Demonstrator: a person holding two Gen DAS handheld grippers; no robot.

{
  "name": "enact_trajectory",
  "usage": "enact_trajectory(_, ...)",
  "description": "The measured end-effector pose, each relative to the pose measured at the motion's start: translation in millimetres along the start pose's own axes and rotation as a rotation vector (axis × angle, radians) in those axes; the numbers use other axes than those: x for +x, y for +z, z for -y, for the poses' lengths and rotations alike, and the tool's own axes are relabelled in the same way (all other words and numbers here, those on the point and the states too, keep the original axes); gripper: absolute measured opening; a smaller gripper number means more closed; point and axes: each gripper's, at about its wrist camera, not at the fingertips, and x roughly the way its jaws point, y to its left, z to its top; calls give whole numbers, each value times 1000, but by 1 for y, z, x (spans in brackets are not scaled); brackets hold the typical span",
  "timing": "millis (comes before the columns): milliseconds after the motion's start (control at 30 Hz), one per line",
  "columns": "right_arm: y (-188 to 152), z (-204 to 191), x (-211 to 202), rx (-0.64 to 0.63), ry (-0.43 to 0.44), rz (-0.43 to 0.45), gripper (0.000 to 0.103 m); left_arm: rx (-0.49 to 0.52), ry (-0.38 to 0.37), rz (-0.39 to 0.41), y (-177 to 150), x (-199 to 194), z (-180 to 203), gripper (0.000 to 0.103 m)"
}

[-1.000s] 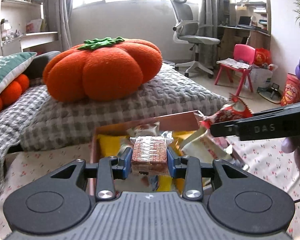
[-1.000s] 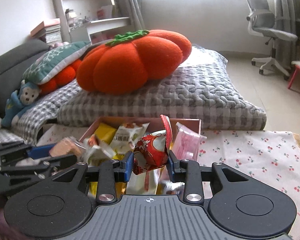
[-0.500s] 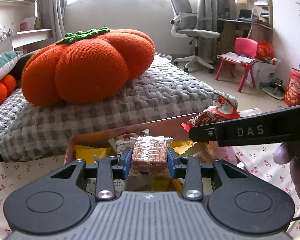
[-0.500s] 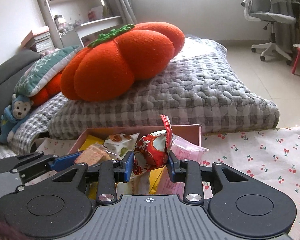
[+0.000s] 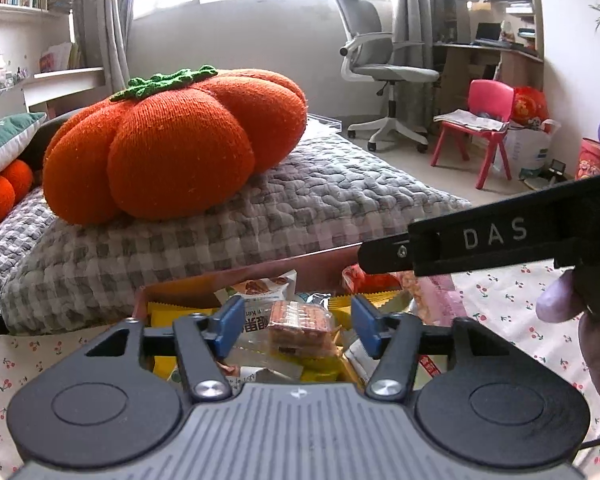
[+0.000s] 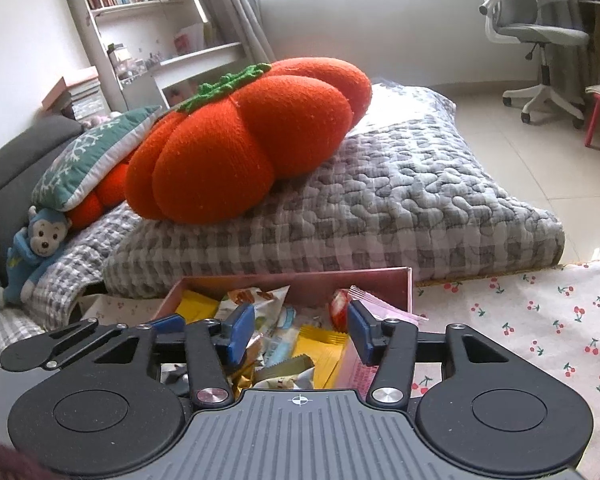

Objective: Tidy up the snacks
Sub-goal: 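Carry the cake and red packet into the box and open both tools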

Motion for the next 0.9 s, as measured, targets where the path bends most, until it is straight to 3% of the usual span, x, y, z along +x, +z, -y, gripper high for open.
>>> enact_trajectory(367, -4, -6, -28, -31, -31, 8, 69, -12, 17, -12, -7, -25, 2, 72)
enact_trajectory(733, -31, -8, -73, -43, -78, -23, 84, -51, 80, -103, -28, -61, 4, 93)
enact_trajectory(900, -46, -19, -91, -76, -114, -57, 86, -94, 99, -140, -38, -76, 4, 98)
